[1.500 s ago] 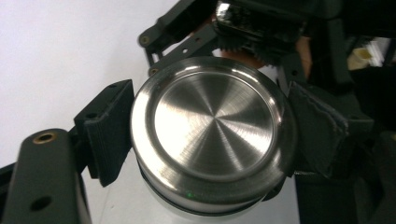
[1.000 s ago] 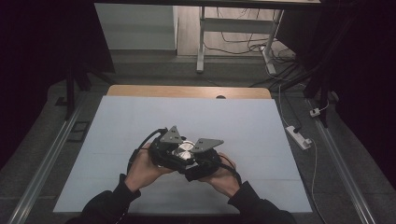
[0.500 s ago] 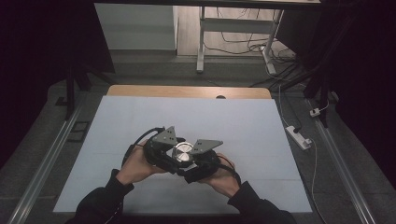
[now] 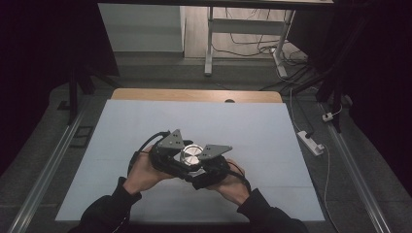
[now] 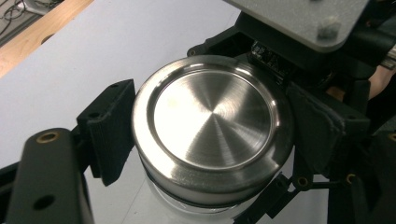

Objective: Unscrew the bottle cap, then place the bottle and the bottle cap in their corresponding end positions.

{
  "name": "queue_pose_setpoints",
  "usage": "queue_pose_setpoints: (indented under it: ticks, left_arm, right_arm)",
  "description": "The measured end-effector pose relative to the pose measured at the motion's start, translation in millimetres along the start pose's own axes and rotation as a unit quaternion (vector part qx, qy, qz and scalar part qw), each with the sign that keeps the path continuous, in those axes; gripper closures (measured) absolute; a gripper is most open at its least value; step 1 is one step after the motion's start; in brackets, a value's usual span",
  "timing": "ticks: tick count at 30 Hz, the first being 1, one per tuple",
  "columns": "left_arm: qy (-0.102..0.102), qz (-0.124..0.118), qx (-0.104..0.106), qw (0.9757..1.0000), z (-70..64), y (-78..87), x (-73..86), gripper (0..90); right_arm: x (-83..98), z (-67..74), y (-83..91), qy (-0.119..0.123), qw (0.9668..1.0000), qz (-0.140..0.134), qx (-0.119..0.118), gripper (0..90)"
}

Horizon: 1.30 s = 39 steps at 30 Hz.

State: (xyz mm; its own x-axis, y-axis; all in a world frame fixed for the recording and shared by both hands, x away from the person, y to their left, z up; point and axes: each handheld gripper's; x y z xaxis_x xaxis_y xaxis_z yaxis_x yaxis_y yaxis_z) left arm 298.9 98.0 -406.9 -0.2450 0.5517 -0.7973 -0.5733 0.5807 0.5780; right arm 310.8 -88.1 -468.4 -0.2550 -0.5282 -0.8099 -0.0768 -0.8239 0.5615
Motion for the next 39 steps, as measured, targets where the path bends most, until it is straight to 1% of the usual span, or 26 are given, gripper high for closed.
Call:
queue_pose_setpoints:
  ticks: [3, 6, 7, 16, 22, 28, 30, 31, 32, 36, 37, 38, 39]
  left_arm:
    - [0.003, 0.003, -0.005, 1.0000, 2.0, 1.5, 0.6, 20.4]
    - [0.002, 0.005, -0.008, 1.0000, 3.2, 3.1, 1.1, 20.4]
    - [0.002, 0.004, -0.008, 1.0000, 4.1, 5.4, 1.5, 20.4]
    - [0.011, -0.005, -0.009, 0.9999, 4.9, 15.9, 4.3, 20.4]
    - [0.011, -0.003, -0.009, 0.9999, 4.8, 19.5, 10.6, 20.4]
    - [0.015, -0.001, -0.010, 0.9998, 4.0, 20.3, 18.5, 20.4]
    - [0.019, -0.006, -0.005, 0.9998, 3.2, 21.0, 20.1, 20.4]
    - [0.016, -0.007, -0.006, 0.9998, 2.4, 21.4, 20.6, 20.4]
    - [0.013, -0.006, -0.006, 0.9999, 2.0, 21.5, 20.8, 20.4]
    - [0.014, -0.010, 0.000, 0.9999, -1.9, 20.9, 22.2, 20.4]
    - [0.012, -0.010, 0.002, 0.9999, -2.8, 21.1, 22.4, 20.4]
    - [0.012, -0.011, 0.004, 0.9999, -3.6, 21.2, 22.7, 20.4]
    - [0.012, -0.012, 0.005, 0.9998, -4.4, 21.4, 23.0, 20.4]
  right_arm:
    - [0.3, -0.6, 0.1, 0.000, 1.0000, 0.000, 0.001, 15.0]
    - [0.5, -1.7, 0.8, -0.001, 1.0000, 0.000, 0.002, 15.0]
    - [0.6, -2.6, 1.4, -0.005, 1.0000, -0.002, 0.005, 15.0]
    - [0.6, -9.6, 7.3, -0.009, 0.9998, -0.007, 0.015, 15.0]
    - [1.5, -17.5, 10.8, -0.014, 0.9996, -0.005, 0.025, 15.0]
    - [2.0, -24.4, 13.6, -0.021, 0.9992, -0.006, 0.032, 15.0]
    - [1.4, -26.4, 14.7, -0.022, 0.9991, -0.005, 0.035, 15.0]
    - [0.9, -29.3, 15.4, -0.024, 0.9990, -0.006, 0.036, 15.0]
    - [0.9, -29.3, 15.4, -0.024, 0.9990, -0.006, 0.036, 15.0]
    - [-0.7, -36.4, 16.7, -0.029, 0.9986, -0.009, 0.044, 15.0]
    - [-0.7, -36.4, 16.7, -0.029, 0.9986, -0.009, 0.044, 15.0]
    - [-1.0, -39.7, 16.8, -0.031, 0.9983, -0.010, 0.047, 15.0]
    - [-1.0, -39.7, 16.8, -0.031, 0.9983, -0.010, 0.047, 15.0]
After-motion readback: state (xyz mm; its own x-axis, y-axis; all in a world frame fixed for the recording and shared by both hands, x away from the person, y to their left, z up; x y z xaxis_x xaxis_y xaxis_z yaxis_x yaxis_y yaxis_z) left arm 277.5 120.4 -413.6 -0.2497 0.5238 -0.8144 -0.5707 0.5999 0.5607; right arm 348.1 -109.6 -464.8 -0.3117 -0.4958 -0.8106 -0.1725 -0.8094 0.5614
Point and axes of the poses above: each handheld gripper's, and its own axes: y roughly backward along the jaws, x roughly out of its underside, z roughly to its left, and after that the axes turned 15 degrees about -x, right-handed
